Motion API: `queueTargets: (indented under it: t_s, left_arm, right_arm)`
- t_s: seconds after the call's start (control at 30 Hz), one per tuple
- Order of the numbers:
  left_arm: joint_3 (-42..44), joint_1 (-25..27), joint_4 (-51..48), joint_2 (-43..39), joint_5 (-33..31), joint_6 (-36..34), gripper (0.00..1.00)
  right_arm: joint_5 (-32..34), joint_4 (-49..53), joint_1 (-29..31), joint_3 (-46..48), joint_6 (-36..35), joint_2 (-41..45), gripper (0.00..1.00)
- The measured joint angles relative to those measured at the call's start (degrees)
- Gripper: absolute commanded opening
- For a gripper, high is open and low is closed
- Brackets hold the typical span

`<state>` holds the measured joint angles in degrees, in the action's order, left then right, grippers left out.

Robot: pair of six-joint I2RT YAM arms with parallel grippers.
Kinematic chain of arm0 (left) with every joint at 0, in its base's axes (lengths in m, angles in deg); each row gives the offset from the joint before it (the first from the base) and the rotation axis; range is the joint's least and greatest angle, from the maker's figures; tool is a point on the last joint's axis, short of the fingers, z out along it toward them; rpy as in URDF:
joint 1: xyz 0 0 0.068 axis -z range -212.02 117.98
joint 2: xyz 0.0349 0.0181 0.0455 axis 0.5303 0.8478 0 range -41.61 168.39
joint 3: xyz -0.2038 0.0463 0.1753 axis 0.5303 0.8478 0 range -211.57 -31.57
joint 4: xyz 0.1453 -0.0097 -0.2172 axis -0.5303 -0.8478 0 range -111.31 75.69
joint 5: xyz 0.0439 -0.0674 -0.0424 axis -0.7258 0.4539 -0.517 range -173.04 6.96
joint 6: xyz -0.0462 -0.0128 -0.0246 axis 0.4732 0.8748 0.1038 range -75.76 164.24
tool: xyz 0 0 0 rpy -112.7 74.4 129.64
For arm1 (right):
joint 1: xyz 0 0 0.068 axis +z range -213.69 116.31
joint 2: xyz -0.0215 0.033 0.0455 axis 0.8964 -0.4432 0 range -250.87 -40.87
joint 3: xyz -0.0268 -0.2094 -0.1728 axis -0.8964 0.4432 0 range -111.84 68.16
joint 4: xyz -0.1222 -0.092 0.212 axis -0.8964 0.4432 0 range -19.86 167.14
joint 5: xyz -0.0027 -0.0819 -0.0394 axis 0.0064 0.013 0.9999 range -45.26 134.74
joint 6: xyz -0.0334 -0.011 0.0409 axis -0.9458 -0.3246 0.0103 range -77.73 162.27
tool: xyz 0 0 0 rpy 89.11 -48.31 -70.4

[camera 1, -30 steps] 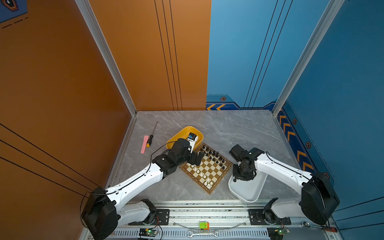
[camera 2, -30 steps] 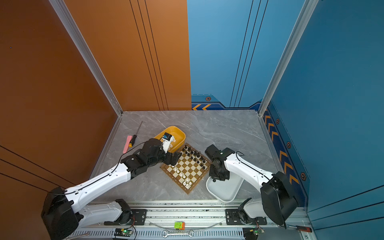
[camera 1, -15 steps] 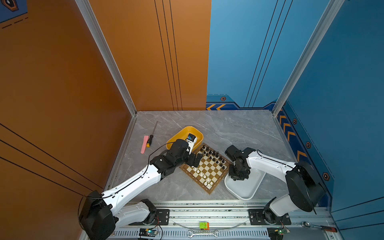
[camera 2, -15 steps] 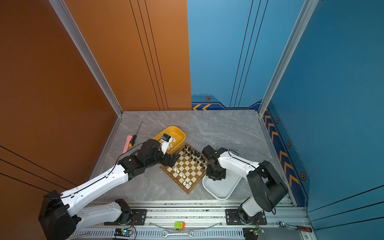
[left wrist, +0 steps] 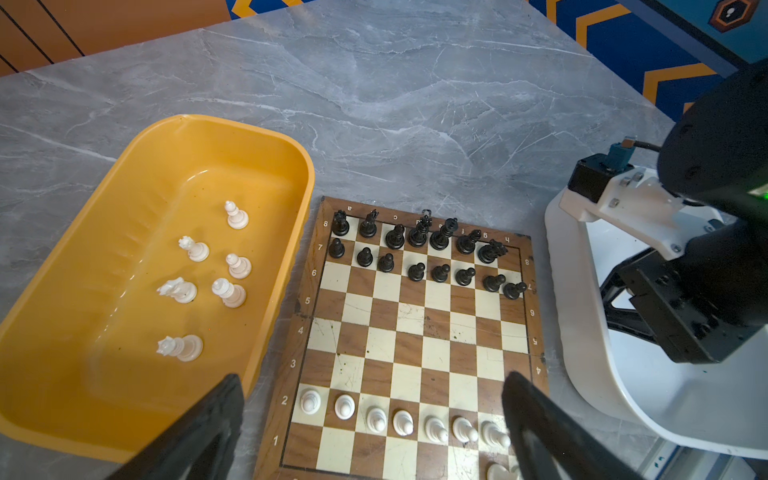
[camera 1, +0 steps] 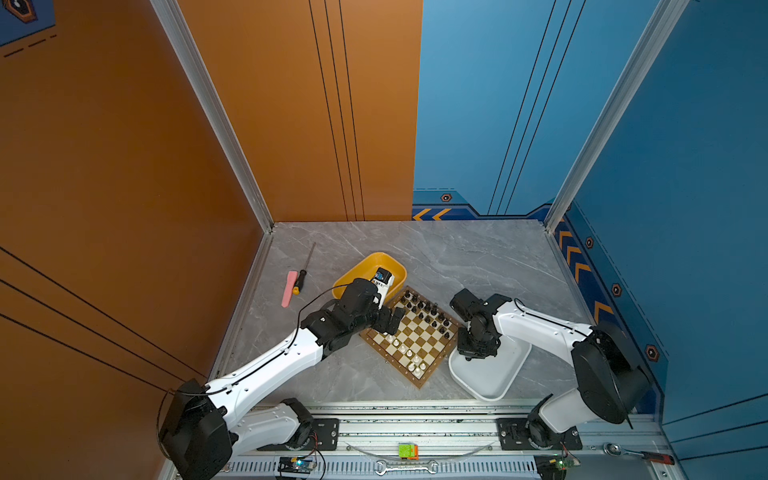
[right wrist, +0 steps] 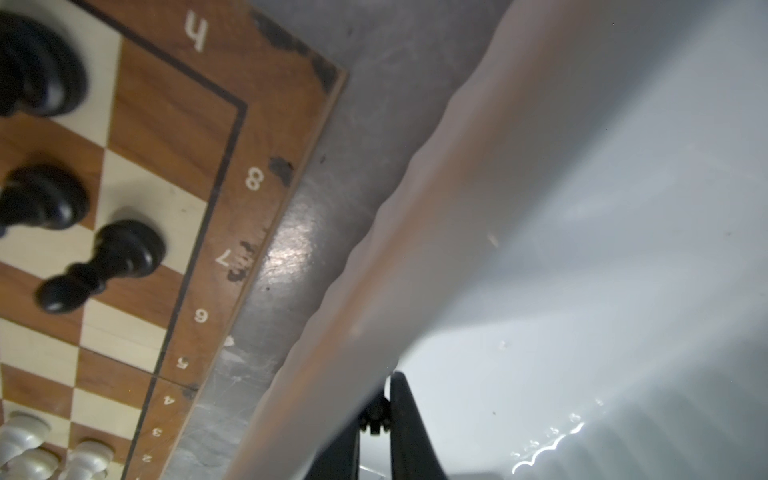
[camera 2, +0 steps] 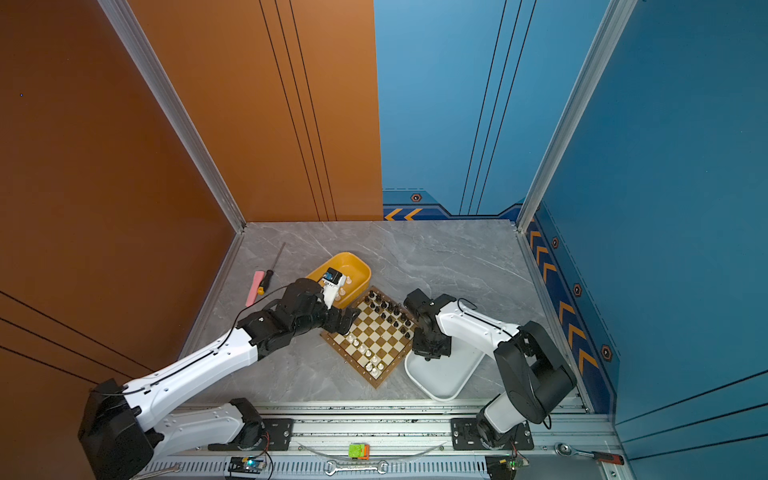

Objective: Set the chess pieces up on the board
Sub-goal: 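Move the right gripper back to the white tray and grasp the last black piece, then carry the last black piece with the right gripper toward the board's far rank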

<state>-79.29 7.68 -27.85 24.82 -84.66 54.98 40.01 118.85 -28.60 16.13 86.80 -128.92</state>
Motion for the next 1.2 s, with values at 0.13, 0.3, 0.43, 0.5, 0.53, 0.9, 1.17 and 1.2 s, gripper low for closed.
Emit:
queueTargets:
  t_s: [0.13,0.3,0.43,0.5,0.53,0.9,1.17,1.2]
  left_arm:
    - [0.00,0.00,0.00,0.00,0.02,0.02,0.98]
    - [0.00,0.00,0.02,0.02,0.00,0.00,0.98]
    - [-0.02,0.00,0.42,0.46,0.00,0.00,0.98]
    - [-0.02,0.00,0.50,0.83,-0.02,0.00,0.98]
    - [-0.02,0.00,0.50,0.98,-0.02,0.02,0.98]
    - [-0.02,-0.85,1.57,0.96,-1.66,0.09,0.98]
    - [0.50,-2.73,1.44,-2.78,-3.69,0.26,0.98]
    - [0.68,-3.08,1.27,-3.32,-3.91,0.28,0.98]
  right_arm:
    - [0.04,0.55,-0.96,0.00,-0.37,0.09,0.07]
    - [0.50,3.67,-2.60,-0.94,-1.25,2.34,0.07]
    - [1.16,7.39,-4.09,-5.25,-2.29,5.40,0.07]
    - [1.75,9.22,-4.83,-8.41,-2.84,6.19,0.07]
    - [1.97,10.25,-5.20,-10.27,-3.23,6.34,0.07]
    - [1.95,15.43,-6.40,-25.42,-7.58,-0.11,0.08]
    - [0.35,15.17,-6.38,-27.58,-10.10,-9.44,0.08]
    - [0.17,15.13,-6.29,-27.58,-10.27,-10.38,0.08]
